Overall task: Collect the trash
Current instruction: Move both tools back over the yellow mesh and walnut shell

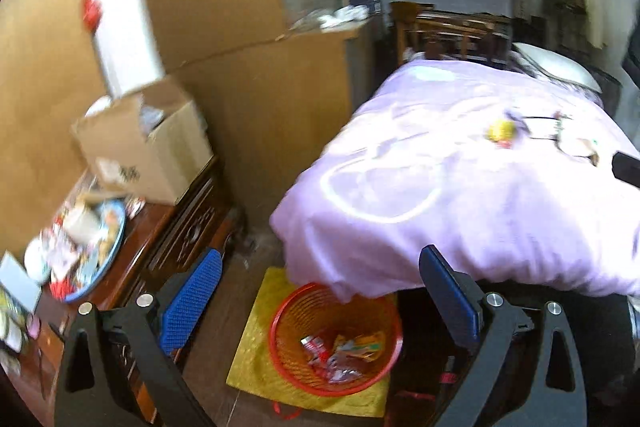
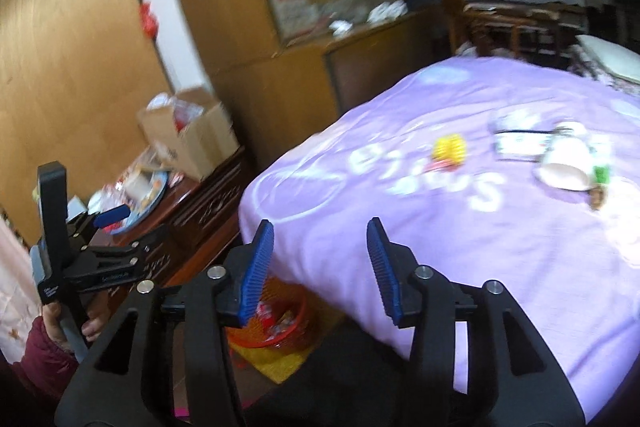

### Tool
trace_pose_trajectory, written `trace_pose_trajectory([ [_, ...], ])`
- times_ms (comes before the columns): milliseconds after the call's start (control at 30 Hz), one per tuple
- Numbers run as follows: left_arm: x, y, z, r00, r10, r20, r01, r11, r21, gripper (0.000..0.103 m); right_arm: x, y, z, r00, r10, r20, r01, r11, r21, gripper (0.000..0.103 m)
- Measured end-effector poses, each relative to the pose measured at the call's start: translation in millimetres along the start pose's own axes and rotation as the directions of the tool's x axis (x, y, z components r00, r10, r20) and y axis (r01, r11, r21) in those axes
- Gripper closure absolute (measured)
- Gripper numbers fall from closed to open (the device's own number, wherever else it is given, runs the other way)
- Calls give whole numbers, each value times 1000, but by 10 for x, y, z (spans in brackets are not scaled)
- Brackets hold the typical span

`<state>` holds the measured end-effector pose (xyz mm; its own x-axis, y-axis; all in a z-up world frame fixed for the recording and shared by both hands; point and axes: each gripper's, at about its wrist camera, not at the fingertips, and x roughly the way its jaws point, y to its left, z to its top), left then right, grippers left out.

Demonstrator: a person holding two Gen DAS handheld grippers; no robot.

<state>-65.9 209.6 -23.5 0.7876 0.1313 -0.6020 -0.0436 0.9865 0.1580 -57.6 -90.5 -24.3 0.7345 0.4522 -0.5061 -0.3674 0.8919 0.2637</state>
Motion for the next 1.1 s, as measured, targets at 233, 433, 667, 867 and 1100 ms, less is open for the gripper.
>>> trace_pose_trajectory([
  [233, -112, -900, 203, 998, -60, 29, 55, 988, 142, 6, -484, -704, -15, 987, -117, 107, 107, 990, 95, 47],
  [433, 142, -1568, 426, 989, -150, 9, 146, 973, 179, 6, -539, -1332, -15, 960, -255, 114, 231, 955, 186, 44],
  [667, 719, -2108, 593, 983, -170, -70, 182, 955, 234, 6, -251, -1977, -152, 930, -367, 20, 350, 900, 260, 43],
  [867, 1211, -2316, 710, 974, -181, -135, 207, 955, 211, 6, 26, -2335, -163, 908, -416, -49, 413, 871, 266, 43],
  [1100, 1757, -2350, 870, 957, -220, -191, 247, 960, 133, 6, 227, -2535, -164, 874, -480, -77, 483, 836, 261, 31],
])
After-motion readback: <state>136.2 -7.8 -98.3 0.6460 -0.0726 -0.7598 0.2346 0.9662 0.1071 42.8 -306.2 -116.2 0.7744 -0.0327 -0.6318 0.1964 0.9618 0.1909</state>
